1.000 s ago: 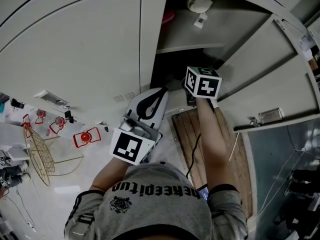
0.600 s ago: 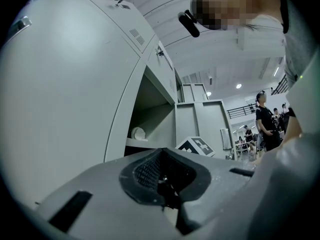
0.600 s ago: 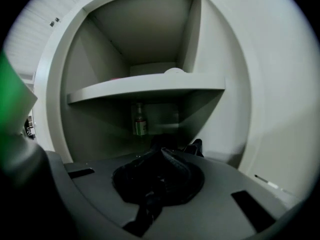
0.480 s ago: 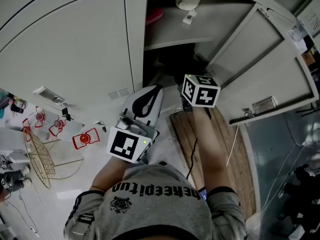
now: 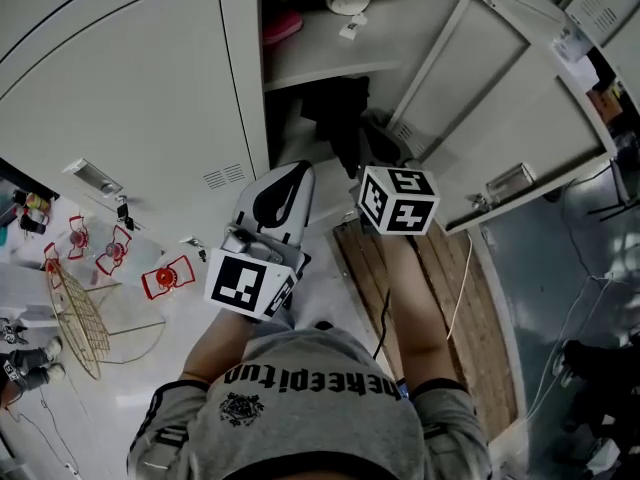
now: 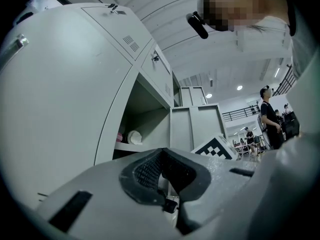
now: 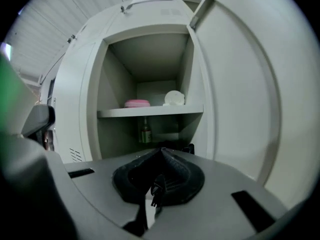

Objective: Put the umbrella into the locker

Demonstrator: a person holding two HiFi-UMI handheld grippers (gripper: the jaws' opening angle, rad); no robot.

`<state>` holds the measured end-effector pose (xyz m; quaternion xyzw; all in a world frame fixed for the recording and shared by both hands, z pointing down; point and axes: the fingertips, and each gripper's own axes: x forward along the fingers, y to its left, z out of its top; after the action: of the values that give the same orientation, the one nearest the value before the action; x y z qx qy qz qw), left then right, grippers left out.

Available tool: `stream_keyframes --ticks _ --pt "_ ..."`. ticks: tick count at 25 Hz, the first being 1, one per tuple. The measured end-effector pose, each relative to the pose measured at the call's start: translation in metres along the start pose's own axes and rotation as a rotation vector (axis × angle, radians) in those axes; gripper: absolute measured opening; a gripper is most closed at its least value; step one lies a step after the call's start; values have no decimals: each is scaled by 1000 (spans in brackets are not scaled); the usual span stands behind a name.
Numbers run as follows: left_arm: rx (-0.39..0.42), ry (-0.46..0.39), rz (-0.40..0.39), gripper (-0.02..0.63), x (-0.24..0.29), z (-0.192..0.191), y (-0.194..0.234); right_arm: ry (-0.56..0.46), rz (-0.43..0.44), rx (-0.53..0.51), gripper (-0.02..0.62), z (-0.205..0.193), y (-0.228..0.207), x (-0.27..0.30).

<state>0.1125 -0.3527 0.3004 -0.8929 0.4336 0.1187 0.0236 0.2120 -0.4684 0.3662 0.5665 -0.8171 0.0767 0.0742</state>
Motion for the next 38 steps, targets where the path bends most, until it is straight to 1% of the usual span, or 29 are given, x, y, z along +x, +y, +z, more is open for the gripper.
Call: stream_keyframes --ticks 7,13,20,38 --pt "8 -4 14 3 -6 6 -14 -54 19 -26 3 9 10 -37" --pt "15 -8 38 3 -13 10 -25 -94 14 -51 3 14 15 -70" --pt "26 -17 46 3 -19 16 -43 -142 8 -39 3 18 14 -111" --pt "48 -38 60 3 -31 24 -92 -235 -38 0 3 22 -7 -207"
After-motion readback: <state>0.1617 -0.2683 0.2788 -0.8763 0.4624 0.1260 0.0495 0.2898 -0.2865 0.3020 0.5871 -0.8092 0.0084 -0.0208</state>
